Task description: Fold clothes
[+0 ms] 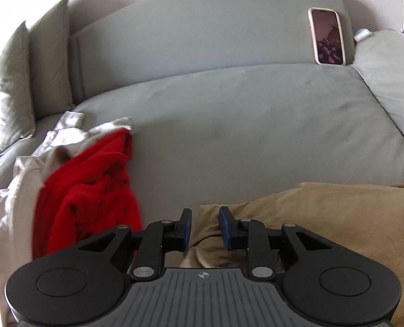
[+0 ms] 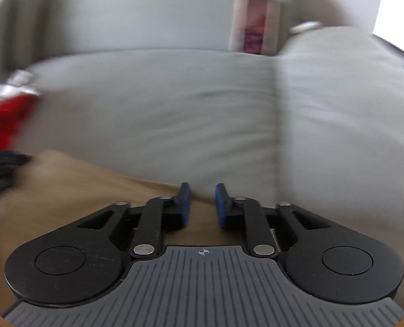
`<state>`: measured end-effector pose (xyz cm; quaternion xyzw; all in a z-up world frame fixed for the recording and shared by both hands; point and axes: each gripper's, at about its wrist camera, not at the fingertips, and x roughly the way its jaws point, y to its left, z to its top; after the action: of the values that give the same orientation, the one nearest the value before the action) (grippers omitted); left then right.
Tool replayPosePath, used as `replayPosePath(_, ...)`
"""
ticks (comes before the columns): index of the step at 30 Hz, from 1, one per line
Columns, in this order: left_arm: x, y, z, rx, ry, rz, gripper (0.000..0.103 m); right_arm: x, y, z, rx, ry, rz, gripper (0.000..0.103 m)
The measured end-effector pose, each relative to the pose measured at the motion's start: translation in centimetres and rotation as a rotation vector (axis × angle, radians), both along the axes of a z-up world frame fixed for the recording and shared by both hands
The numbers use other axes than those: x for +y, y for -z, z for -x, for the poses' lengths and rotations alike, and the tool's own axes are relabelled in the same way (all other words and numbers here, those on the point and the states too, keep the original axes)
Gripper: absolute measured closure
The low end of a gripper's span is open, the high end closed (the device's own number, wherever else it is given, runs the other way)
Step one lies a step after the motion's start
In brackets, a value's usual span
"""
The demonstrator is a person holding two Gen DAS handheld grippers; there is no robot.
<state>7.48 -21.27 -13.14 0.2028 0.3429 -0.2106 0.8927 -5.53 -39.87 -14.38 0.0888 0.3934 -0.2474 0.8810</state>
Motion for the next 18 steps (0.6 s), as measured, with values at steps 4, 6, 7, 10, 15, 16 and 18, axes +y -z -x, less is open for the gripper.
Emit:
replayPosePath(4, 1.7, -2.8, 1.2, -0.096, -0.044, 0.053, 0.078, -2.4, -1.6, 2.7, -0.015, 0.103, -0.041, 0.081)
replayPosePath(6, 2.5, -4.3, 2.1, -0.120, -0.027, 0.084, 0.078, -2.4, -2.9, 3.9, -0.053, 0.106, -0.048, 0.080)
replayPosePath(7, 2.8, -4.8, 2.6, -0.111, -0.007, 0.096, 0.078, -2.1, -3.6, 4.4, -0.078, 0.093, -0.058, 0.080)
replayPosePath(10, 3.3, -5.8, 4.6, -0.067, 0.060, 0.119, 0.077, 0.0, -5.1, 5.4, -0.137, 0.006, -0.082, 0.079)
replayPosePath(15, 3.1, -5.1, 7.9, -0.021, 0.148, 0.098, 0.077, 5.0, -6.4, 5.6, -0.189, -0.220, -0.078, 0.056)
replayPosePath(16, 3.1, -4.7, 8.1, -0.007, 0.151, 0.085, 0.077, 6.1, -6.3, 5.5, -0.181, -0.267, -0.067, 0.056)
replayPosePath(18, 3.2, -3.5, 8.0, 0.024, 0.137, 0.055, 0.077, 7.9, -5.8, 5.4, -0.147, -0.332, -0.029, 0.056)
